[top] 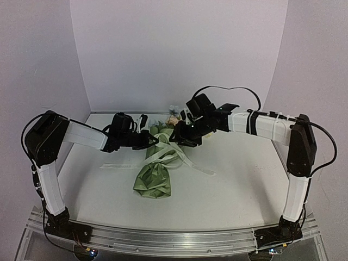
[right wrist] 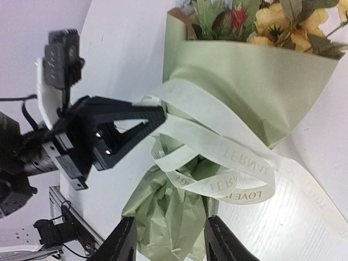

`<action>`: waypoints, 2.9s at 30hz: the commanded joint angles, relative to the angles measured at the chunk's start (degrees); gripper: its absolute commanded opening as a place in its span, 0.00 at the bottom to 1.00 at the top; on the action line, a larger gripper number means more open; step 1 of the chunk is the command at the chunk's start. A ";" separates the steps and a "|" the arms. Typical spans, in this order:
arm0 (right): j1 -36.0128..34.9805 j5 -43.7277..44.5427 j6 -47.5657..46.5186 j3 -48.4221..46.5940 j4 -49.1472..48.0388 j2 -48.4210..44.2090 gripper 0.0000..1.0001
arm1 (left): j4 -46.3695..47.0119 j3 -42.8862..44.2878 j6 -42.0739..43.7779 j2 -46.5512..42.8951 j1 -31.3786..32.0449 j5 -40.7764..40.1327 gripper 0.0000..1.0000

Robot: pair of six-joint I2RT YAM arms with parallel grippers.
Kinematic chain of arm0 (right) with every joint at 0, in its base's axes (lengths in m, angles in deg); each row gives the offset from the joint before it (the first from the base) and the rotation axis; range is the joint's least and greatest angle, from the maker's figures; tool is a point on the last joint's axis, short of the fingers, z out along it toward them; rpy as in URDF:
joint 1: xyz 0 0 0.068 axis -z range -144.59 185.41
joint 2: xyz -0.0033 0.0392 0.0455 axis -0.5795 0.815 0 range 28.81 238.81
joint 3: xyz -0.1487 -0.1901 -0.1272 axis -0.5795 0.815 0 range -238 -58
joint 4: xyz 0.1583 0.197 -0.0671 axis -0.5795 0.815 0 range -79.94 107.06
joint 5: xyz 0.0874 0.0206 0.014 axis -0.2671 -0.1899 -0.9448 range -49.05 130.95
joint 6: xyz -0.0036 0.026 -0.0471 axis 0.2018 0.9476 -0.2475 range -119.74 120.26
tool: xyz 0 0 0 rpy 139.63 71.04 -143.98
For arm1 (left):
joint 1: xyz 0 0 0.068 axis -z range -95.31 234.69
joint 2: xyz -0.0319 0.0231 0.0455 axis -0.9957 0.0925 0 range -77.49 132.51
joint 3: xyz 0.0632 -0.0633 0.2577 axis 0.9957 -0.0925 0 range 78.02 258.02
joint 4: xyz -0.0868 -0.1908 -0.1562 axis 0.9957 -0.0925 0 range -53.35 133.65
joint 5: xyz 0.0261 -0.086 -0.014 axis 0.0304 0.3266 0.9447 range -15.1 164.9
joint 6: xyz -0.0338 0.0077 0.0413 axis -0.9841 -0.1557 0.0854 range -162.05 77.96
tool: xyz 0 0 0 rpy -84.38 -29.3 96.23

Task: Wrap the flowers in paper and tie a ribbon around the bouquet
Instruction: Cross the half-tied ribbon over the folded bouquet.

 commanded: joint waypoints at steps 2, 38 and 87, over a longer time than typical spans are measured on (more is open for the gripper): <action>-2.62 3.00 -0.83 2.97 0.61 1.19 0.43 | 1.31 4.51 -0.24 1.12 -0.06 -0.34 0.00; -3.28 15.06 -3.16 -7.83 5.90 10.50 0.06 | -3.36 3.81 -2.05 0.32 -1.65 -5.36 0.01; -7.29 13.29 -8.12 -9.59 3.95 9.20 0.00 | -17.37 2.18 9.06 -8.78 -0.93 -1.63 0.00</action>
